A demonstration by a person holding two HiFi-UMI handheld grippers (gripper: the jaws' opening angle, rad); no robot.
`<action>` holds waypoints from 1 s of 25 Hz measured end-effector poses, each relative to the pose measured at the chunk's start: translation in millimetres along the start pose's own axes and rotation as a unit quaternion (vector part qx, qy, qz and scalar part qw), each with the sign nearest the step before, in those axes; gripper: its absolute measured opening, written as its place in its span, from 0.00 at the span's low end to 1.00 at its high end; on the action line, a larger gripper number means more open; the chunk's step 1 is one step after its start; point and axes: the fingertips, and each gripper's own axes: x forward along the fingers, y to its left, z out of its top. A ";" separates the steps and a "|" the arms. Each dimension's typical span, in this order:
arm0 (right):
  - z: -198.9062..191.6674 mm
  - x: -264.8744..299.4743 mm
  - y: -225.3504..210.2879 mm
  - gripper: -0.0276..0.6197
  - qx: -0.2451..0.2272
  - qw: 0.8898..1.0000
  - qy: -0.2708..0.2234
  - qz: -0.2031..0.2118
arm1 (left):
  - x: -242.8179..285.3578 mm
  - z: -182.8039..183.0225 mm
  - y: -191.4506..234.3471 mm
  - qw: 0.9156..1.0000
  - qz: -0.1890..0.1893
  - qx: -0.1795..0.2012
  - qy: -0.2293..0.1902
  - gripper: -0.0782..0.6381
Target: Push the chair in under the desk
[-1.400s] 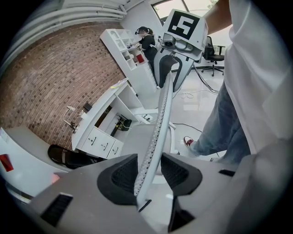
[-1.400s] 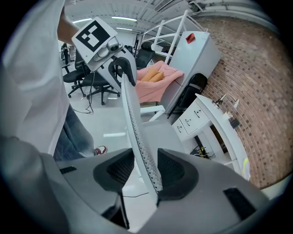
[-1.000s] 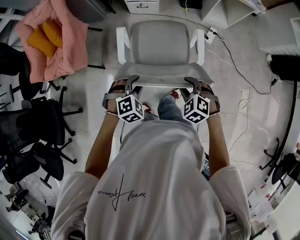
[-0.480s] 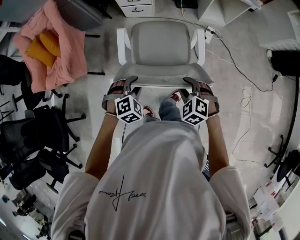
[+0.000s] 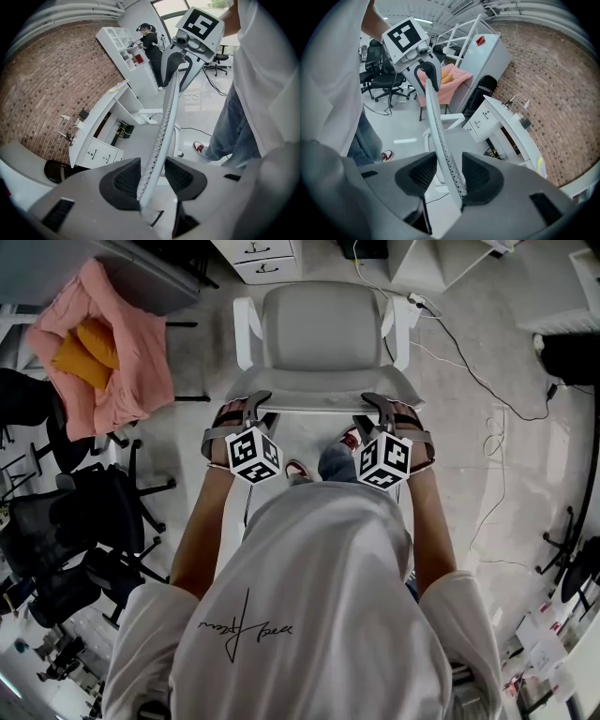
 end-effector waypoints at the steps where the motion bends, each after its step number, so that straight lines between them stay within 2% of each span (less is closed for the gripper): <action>1: -1.2 0.6 -2.7 0.32 0.000 1.000 -0.001 -0.002 | 1.8 2.0 2.0 1.000 0.000 0.000 0.001 0.33; 25: -26.9 6.4 -53.1 0.32 -0.006 1.000 -0.015 -0.025 | 33.0 45.4 36.1 1.000 0.024 0.000 0.015 0.34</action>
